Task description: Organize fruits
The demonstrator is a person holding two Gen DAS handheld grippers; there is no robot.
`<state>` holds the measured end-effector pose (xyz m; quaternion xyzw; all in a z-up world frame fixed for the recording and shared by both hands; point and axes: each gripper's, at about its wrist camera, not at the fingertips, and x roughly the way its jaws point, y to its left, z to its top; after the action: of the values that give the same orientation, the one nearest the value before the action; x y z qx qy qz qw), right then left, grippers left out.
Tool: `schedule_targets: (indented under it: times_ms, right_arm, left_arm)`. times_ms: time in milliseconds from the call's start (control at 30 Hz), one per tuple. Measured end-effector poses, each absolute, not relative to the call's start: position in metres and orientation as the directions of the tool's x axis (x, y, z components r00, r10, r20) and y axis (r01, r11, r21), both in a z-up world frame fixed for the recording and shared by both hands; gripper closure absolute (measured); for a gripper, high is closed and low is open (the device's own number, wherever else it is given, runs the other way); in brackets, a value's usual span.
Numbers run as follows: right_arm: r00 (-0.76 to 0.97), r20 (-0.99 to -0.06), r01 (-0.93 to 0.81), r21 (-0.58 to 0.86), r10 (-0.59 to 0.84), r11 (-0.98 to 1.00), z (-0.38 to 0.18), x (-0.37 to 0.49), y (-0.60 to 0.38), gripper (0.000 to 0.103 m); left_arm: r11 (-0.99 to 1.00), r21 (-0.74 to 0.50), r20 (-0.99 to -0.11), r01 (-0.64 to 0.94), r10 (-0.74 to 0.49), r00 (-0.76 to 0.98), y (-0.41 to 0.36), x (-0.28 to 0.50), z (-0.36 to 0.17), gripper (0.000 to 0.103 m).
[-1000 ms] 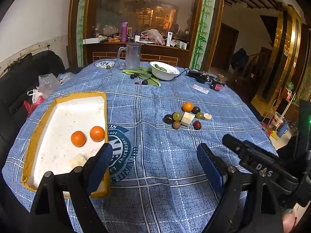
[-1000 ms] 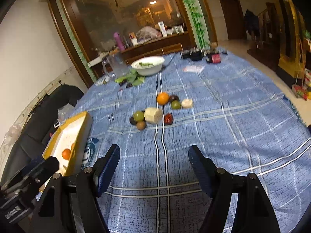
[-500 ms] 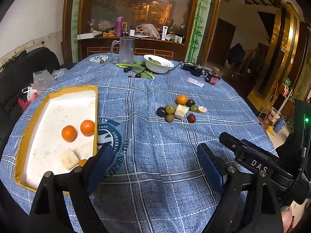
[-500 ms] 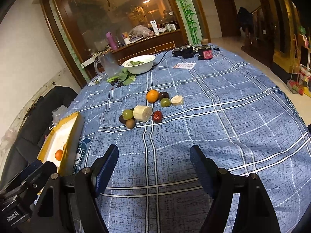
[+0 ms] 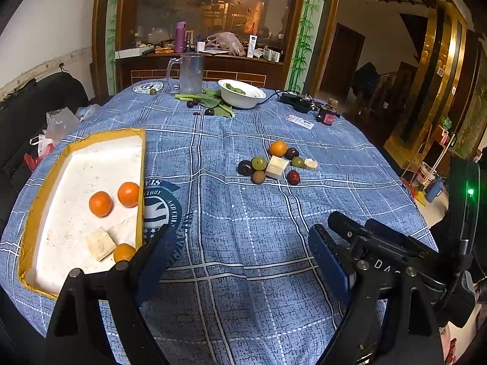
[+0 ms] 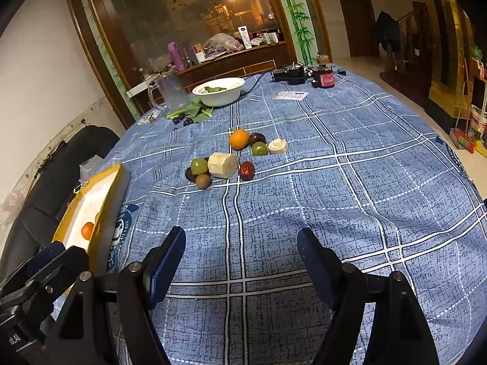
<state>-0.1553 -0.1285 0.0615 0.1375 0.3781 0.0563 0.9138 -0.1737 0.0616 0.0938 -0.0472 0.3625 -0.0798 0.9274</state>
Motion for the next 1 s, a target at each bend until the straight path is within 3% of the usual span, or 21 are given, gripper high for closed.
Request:
schedule_targets:
  times_ms: [1000]
  right_arm:
    - [0.710,-0.682,0.046,0.294,0.176,0.955,0.061,-0.156,-0.145,0.023]
  left_arm:
    - [0.972,-0.186,-0.702,0.143,-0.233,0.673,0.048,-0.163,0.091,0.015]
